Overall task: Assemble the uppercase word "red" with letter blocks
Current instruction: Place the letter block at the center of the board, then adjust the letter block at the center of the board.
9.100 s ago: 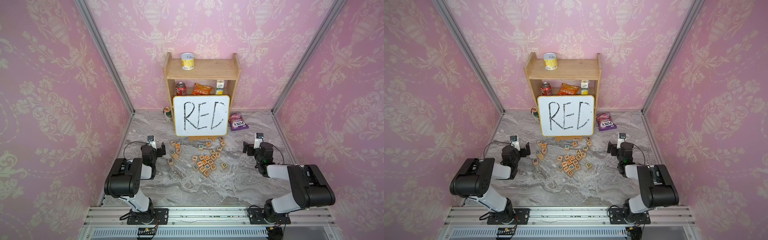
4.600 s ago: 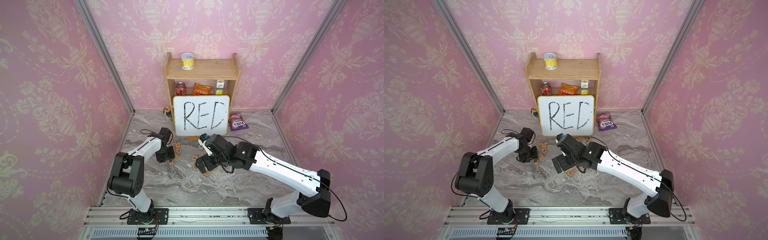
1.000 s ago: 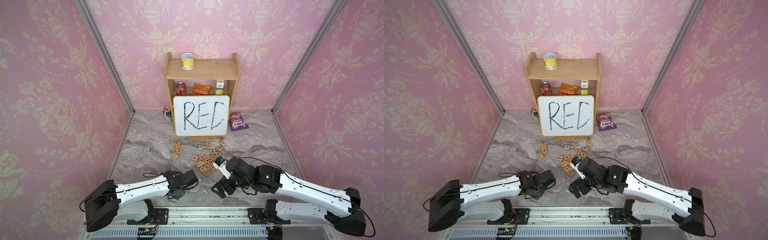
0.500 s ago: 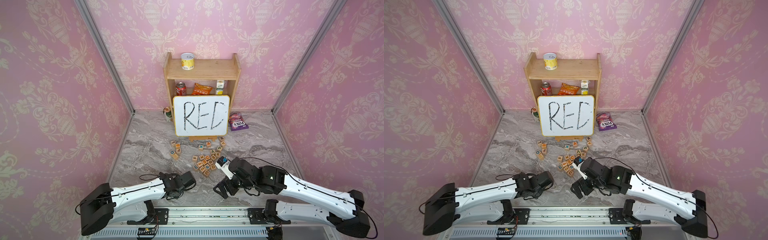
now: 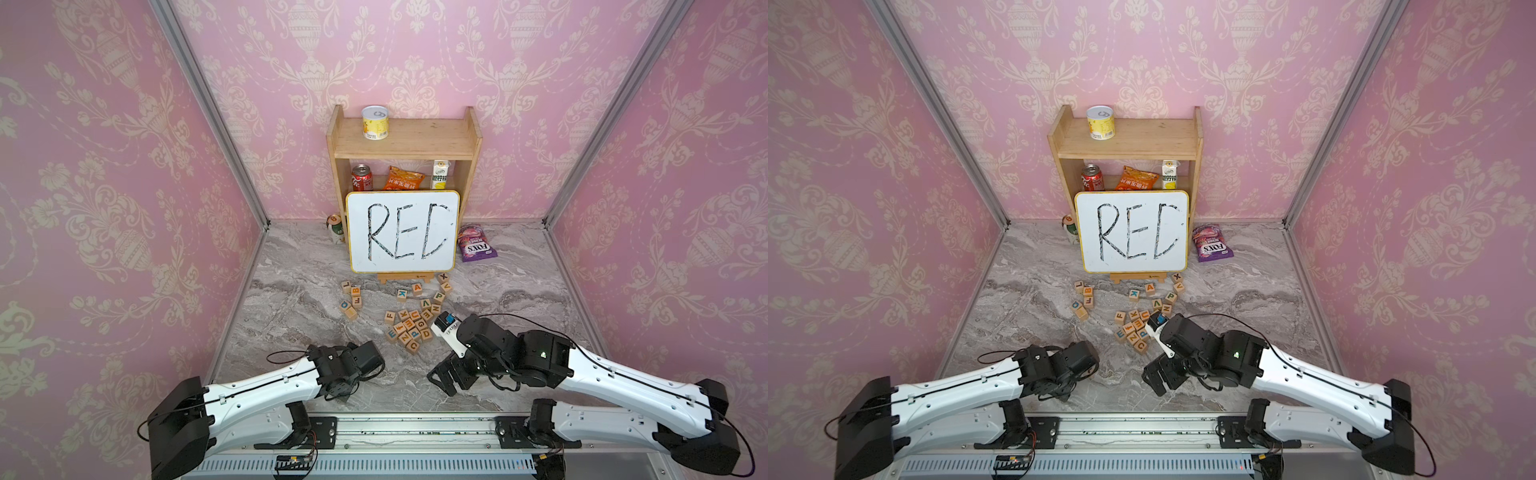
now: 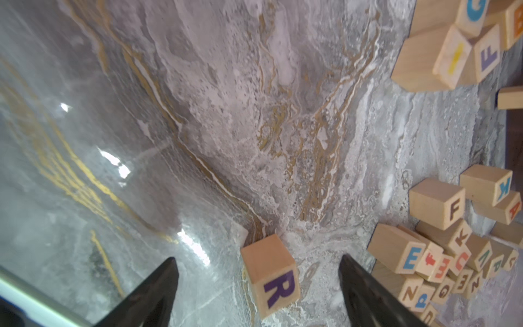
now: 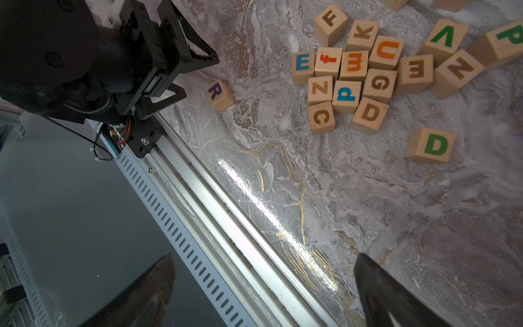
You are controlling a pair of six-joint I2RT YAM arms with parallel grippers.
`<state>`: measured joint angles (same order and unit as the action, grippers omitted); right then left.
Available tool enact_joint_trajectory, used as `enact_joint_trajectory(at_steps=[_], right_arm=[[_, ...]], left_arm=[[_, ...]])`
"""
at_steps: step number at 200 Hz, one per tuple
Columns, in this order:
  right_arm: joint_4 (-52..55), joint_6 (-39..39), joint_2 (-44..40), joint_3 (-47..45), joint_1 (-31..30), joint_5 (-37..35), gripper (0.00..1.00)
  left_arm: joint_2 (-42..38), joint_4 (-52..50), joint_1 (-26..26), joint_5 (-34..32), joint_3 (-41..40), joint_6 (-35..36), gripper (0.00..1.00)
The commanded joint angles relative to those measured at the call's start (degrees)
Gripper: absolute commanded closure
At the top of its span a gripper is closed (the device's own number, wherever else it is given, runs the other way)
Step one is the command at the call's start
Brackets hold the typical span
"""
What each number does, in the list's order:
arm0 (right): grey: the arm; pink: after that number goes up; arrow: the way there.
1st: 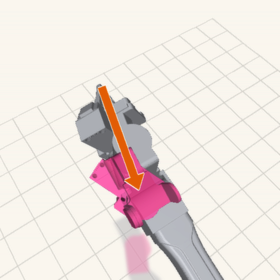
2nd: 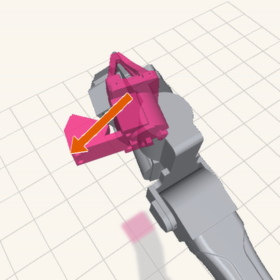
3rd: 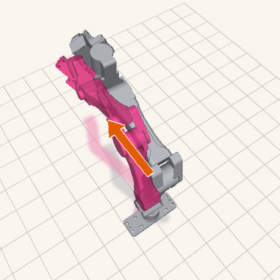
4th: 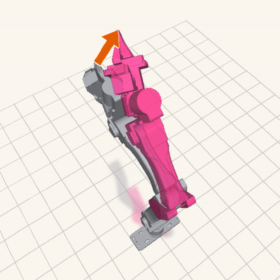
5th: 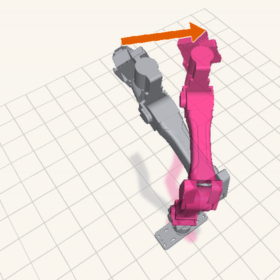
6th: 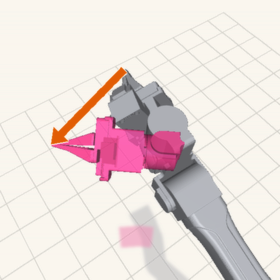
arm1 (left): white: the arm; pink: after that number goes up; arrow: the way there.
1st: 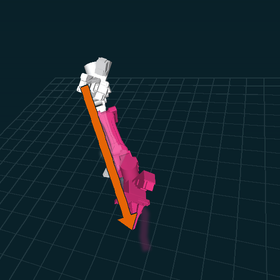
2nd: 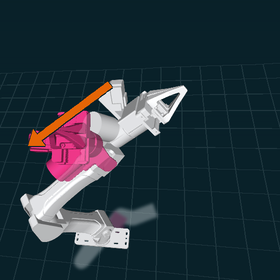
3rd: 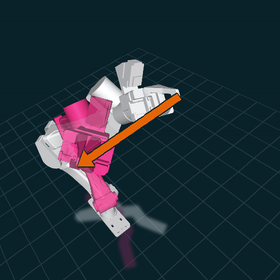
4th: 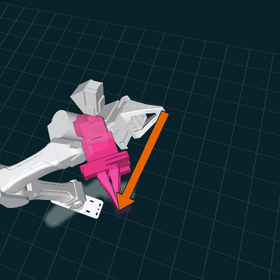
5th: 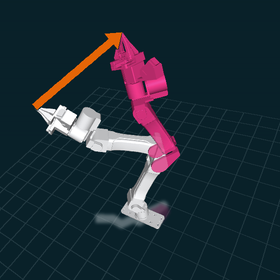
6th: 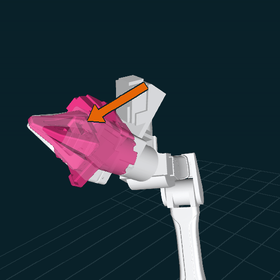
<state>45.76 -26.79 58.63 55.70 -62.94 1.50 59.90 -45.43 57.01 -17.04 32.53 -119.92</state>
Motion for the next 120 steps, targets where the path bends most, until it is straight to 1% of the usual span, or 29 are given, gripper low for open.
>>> enact_joint_trajectory(at_steps=[1, 22, 37, 77, 89, 104, 120], right_arm=[[0.54, 1.55, 0.79, 2.49, -0.43, -1.32, 0.00], [0.65, 2.21, 1.39, 3.27, -0.43, -1.50, 0.00], [0.73, 2.76, 1.82, 3.71, -0.44, -1.79, 0.00], [1.09, 4.17, 3.02, 4.57, -0.48, -1.85, 0.00], [1.18, 4.44, 3.16, 4.72, -0.43, -1.94, 0.00], [1.26, 4.72, 3.29, 4.88, -0.44, -2.09, 0.00], [1.44, 4.89, 3.33, 4.91, -0.43, -2.18, 0.00]], left_arm=[[-2.41, -7.08, -2.27, 2.89, 0.32, -6.14, 0.08], [-4.04, -8.27, -5.60, 5.30, 0.08, 4.05, 0.07], [-4.52, -10.27, -7.11, 7.40, 0.27, 9.22, 0.07], [-5.70, -6.75, -10.96, 12.29, -0.60, 25.74, 0.08], [-5.04, -7.32, -11.38, 12.54, 0.62, 31.63, 0.08], [-3.59, -9.94, -11.48, 11.20, 3.63, 38.36, 0.08], [-2.12, -9.25, -11.65, 10.63, 6.54, 46.88, 0.09]])
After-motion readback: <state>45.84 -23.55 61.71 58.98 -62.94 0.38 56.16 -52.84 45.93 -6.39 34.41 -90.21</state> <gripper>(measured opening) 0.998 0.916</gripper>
